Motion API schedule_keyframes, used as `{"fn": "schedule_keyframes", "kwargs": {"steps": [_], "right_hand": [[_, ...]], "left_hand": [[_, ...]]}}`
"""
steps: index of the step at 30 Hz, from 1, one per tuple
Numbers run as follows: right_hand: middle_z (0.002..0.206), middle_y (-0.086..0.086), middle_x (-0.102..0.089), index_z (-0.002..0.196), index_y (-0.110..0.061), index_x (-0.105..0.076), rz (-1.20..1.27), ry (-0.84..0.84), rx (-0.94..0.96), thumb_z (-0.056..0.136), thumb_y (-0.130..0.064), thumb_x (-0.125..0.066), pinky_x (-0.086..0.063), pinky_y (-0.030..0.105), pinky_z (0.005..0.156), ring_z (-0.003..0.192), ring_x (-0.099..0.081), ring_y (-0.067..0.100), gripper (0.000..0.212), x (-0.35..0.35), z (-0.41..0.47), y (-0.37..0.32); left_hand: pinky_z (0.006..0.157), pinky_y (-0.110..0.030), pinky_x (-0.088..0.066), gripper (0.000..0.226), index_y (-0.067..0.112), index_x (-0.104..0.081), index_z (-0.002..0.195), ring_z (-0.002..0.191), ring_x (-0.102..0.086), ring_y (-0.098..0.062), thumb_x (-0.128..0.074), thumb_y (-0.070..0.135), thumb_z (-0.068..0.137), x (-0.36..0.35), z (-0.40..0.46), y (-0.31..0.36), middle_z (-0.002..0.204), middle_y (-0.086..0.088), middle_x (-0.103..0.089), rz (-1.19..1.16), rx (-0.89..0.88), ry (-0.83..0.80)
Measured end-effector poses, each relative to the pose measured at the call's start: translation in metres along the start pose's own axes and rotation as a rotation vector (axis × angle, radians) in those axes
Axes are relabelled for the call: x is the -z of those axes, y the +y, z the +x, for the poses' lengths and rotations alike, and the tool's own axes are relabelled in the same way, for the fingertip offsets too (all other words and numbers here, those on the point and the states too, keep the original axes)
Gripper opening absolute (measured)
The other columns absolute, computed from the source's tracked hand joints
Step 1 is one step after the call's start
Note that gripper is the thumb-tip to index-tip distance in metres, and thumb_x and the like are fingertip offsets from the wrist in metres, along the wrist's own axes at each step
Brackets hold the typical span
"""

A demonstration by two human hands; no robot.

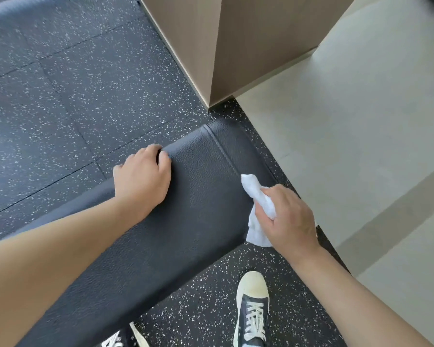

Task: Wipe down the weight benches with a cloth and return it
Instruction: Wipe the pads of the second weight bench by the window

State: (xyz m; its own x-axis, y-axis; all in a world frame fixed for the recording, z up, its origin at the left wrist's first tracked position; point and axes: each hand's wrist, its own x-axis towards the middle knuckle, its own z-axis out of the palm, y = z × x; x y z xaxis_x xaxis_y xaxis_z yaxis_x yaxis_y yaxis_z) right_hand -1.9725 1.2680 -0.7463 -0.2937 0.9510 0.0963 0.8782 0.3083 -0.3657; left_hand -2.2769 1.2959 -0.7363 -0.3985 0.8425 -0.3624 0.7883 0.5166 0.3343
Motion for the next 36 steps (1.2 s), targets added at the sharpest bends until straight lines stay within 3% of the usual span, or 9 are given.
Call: {"fn": "schedule_keyframes", "kwargs": {"steps": [3, 8, 12, 16, 19, 22, 25, 30, 36], "right_hand": [[0.081, -0.004, -0.051, 0.091, -0.016, -0.050, 0.020, 0.030, -0.112, 0.097, -0.038, -0.052, -0.025, 0.029, 0.063, 0.071, -0.046, 0.020, 0.023, -0.007, 0.009, -0.015], [0.081, 0.003, -0.055, 0.093, -0.011, -0.055, 0.052, 0.134, -0.107, 0.095, -0.033, -0.052, -0.041, 0.037, 0.061, 0.068, -0.051, 0.027, 0.022, -0.024, 0.046, -0.040], [0.082, 0.002, -0.056, 0.095, -0.013, -0.056, 0.034, 0.122, -0.090, 0.091, -0.031, -0.062, -0.033, 0.035, 0.061, 0.068, -0.051, 0.025, 0.020, -0.041, 0.114, -0.067], [0.081, 0.003, -0.063, 0.092, -0.014, -0.060, 0.041, 0.111, -0.034, 0.086, -0.029, -0.073, -0.028, 0.033, 0.062, 0.070, -0.058, 0.026, 0.021, -0.056, 0.179, -0.086], [0.077, -0.001, -0.058, 0.087, -0.018, -0.056, 0.132, 0.070, -0.026, 0.088, -0.029, -0.072, -0.028, 0.032, 0.061, 0.066, -0.045, 0.023, 0.020, -0.057, 0.200, -0.082], [0.082, -0.002, -0.055, 0.093, -0.015, -0.059, 0.236, 0.017, 0.086, 0.090, -0.027, -0.069, -0.033, 0.034, 0.062, 0.073, -0.042, 0.019, 0.016, -0.046, 0.179, -0.061], [0.089, -0.002, -0.057, 0.102, -0.012, -0.065, 0.295, -0.004, 0.014, 0.092, -0.027, -0.066, -0.039, 0.031, 0.066, 0.080, -0.052, 0.021, 0.018, -0.027, 0.121, -0.022], [0.088, -0.004, -0.051, 0.110, -0.011, -0.070, 0.260, -0.032, -0.115, 0.095, -0.031, -0.058, -0.039, 0.026, 0.067, 0.077, -0.051, 0.020, 0.027, -0.004, 0.047, 0.017], [0.083, 0.005, -0.052, 0.094, -0.007, -0.065, 0.177, 0.018, 0.001, 0.091, -0.026, -0.056, -0.038, 0.035, 0.063, 0.071, -0.049, 0.026, 0.021, -0.025, 0.118, -0.023]], "left_hand": [[0.086, -0.047, -0.034, 0.042, 0.018, -0.055, 0.078, 0.087, -0.052, -0.033, -0.022, 0.033, 0.098, -0.015, 0.010, 0.019, 0.095, -0.012, -0.069, 0.085, 0.166, 0.132], [0.084, -0.046, -0.036, 0.045, 0.020, -0.054, 0.073, 0.078, -0.044, -0.029, -0.019, 0.037, 0.097, -0.024, 0.009, 0.023, 0.068, 0.005, -0.041, 0.099, 0.201, 0.218], [0.079, -0.043, -0.030, 0.043, 0.021, -0.046, 0.067, 0.077, -0.044, -0.029, -0.020, 0.037, 0.098, -0.026, 0.011, 0.023, 0.065, 0.011, -0.035, 0.121, 0.201, 0.232], [0.078, -0.041, -0.031, 0.041, 0.022, -0.050, 0.070, 0.077, -0.043, -0.028, -0.023, 0.035, 0.098, -0.027, 0.012, 0.022, 0.073, 0.006, -0.045, 0.128, 0.214, 0.229], [0.080, -0.043, -0.035, 0.038, 0.025, -0.048, 0.070, 0.078, -0.043, -0.028, -0.025, 0.033, 0.099, -0.025, 0.012, 0.026, 0.080, -0.004, -0.060, 0.106, 0.222, 0.238], [0.083, -0.045, -0.039, 0.045, 0.024, -0.062, 0.083, 0.080, -0.045, -0.028, -0.021, 0.036, 0.097, -0.025, 0.012, 0.026, 0.095, -0.011, -0.071, 0.100, 0.226, 0.243], [0.087, -0.046, -0.040, 0.055, 0.024, -0.071, 0.099, 0.092, -0.058, -0.035, -0.018, 0.037, 0.096, -0.024, 0.011, 0.026, 0.104, -0.009, -0.073, 0.109, 0.199, 0.235], [0.090, -0.046, -0.039, 0.055, 0.028, -0.071, 0.105, 0.100, -0.058, -0.033, -0.017, 0.037, 0.097, -0.023, 0.012, 0.028, 0.107, -0.002, -0.072, 0.112, 0.212, 0.190], [0.090, -0.046, -0.039, 0.051, 0.028, -0.072, 0.106, 0.101, -0.060, -0.033, -0.022, 0.036, 0.098, -0.022, 0.011, 0.029, 0.108, 0.000, -0.072, 0.078, 0.230, 0.179]]}}
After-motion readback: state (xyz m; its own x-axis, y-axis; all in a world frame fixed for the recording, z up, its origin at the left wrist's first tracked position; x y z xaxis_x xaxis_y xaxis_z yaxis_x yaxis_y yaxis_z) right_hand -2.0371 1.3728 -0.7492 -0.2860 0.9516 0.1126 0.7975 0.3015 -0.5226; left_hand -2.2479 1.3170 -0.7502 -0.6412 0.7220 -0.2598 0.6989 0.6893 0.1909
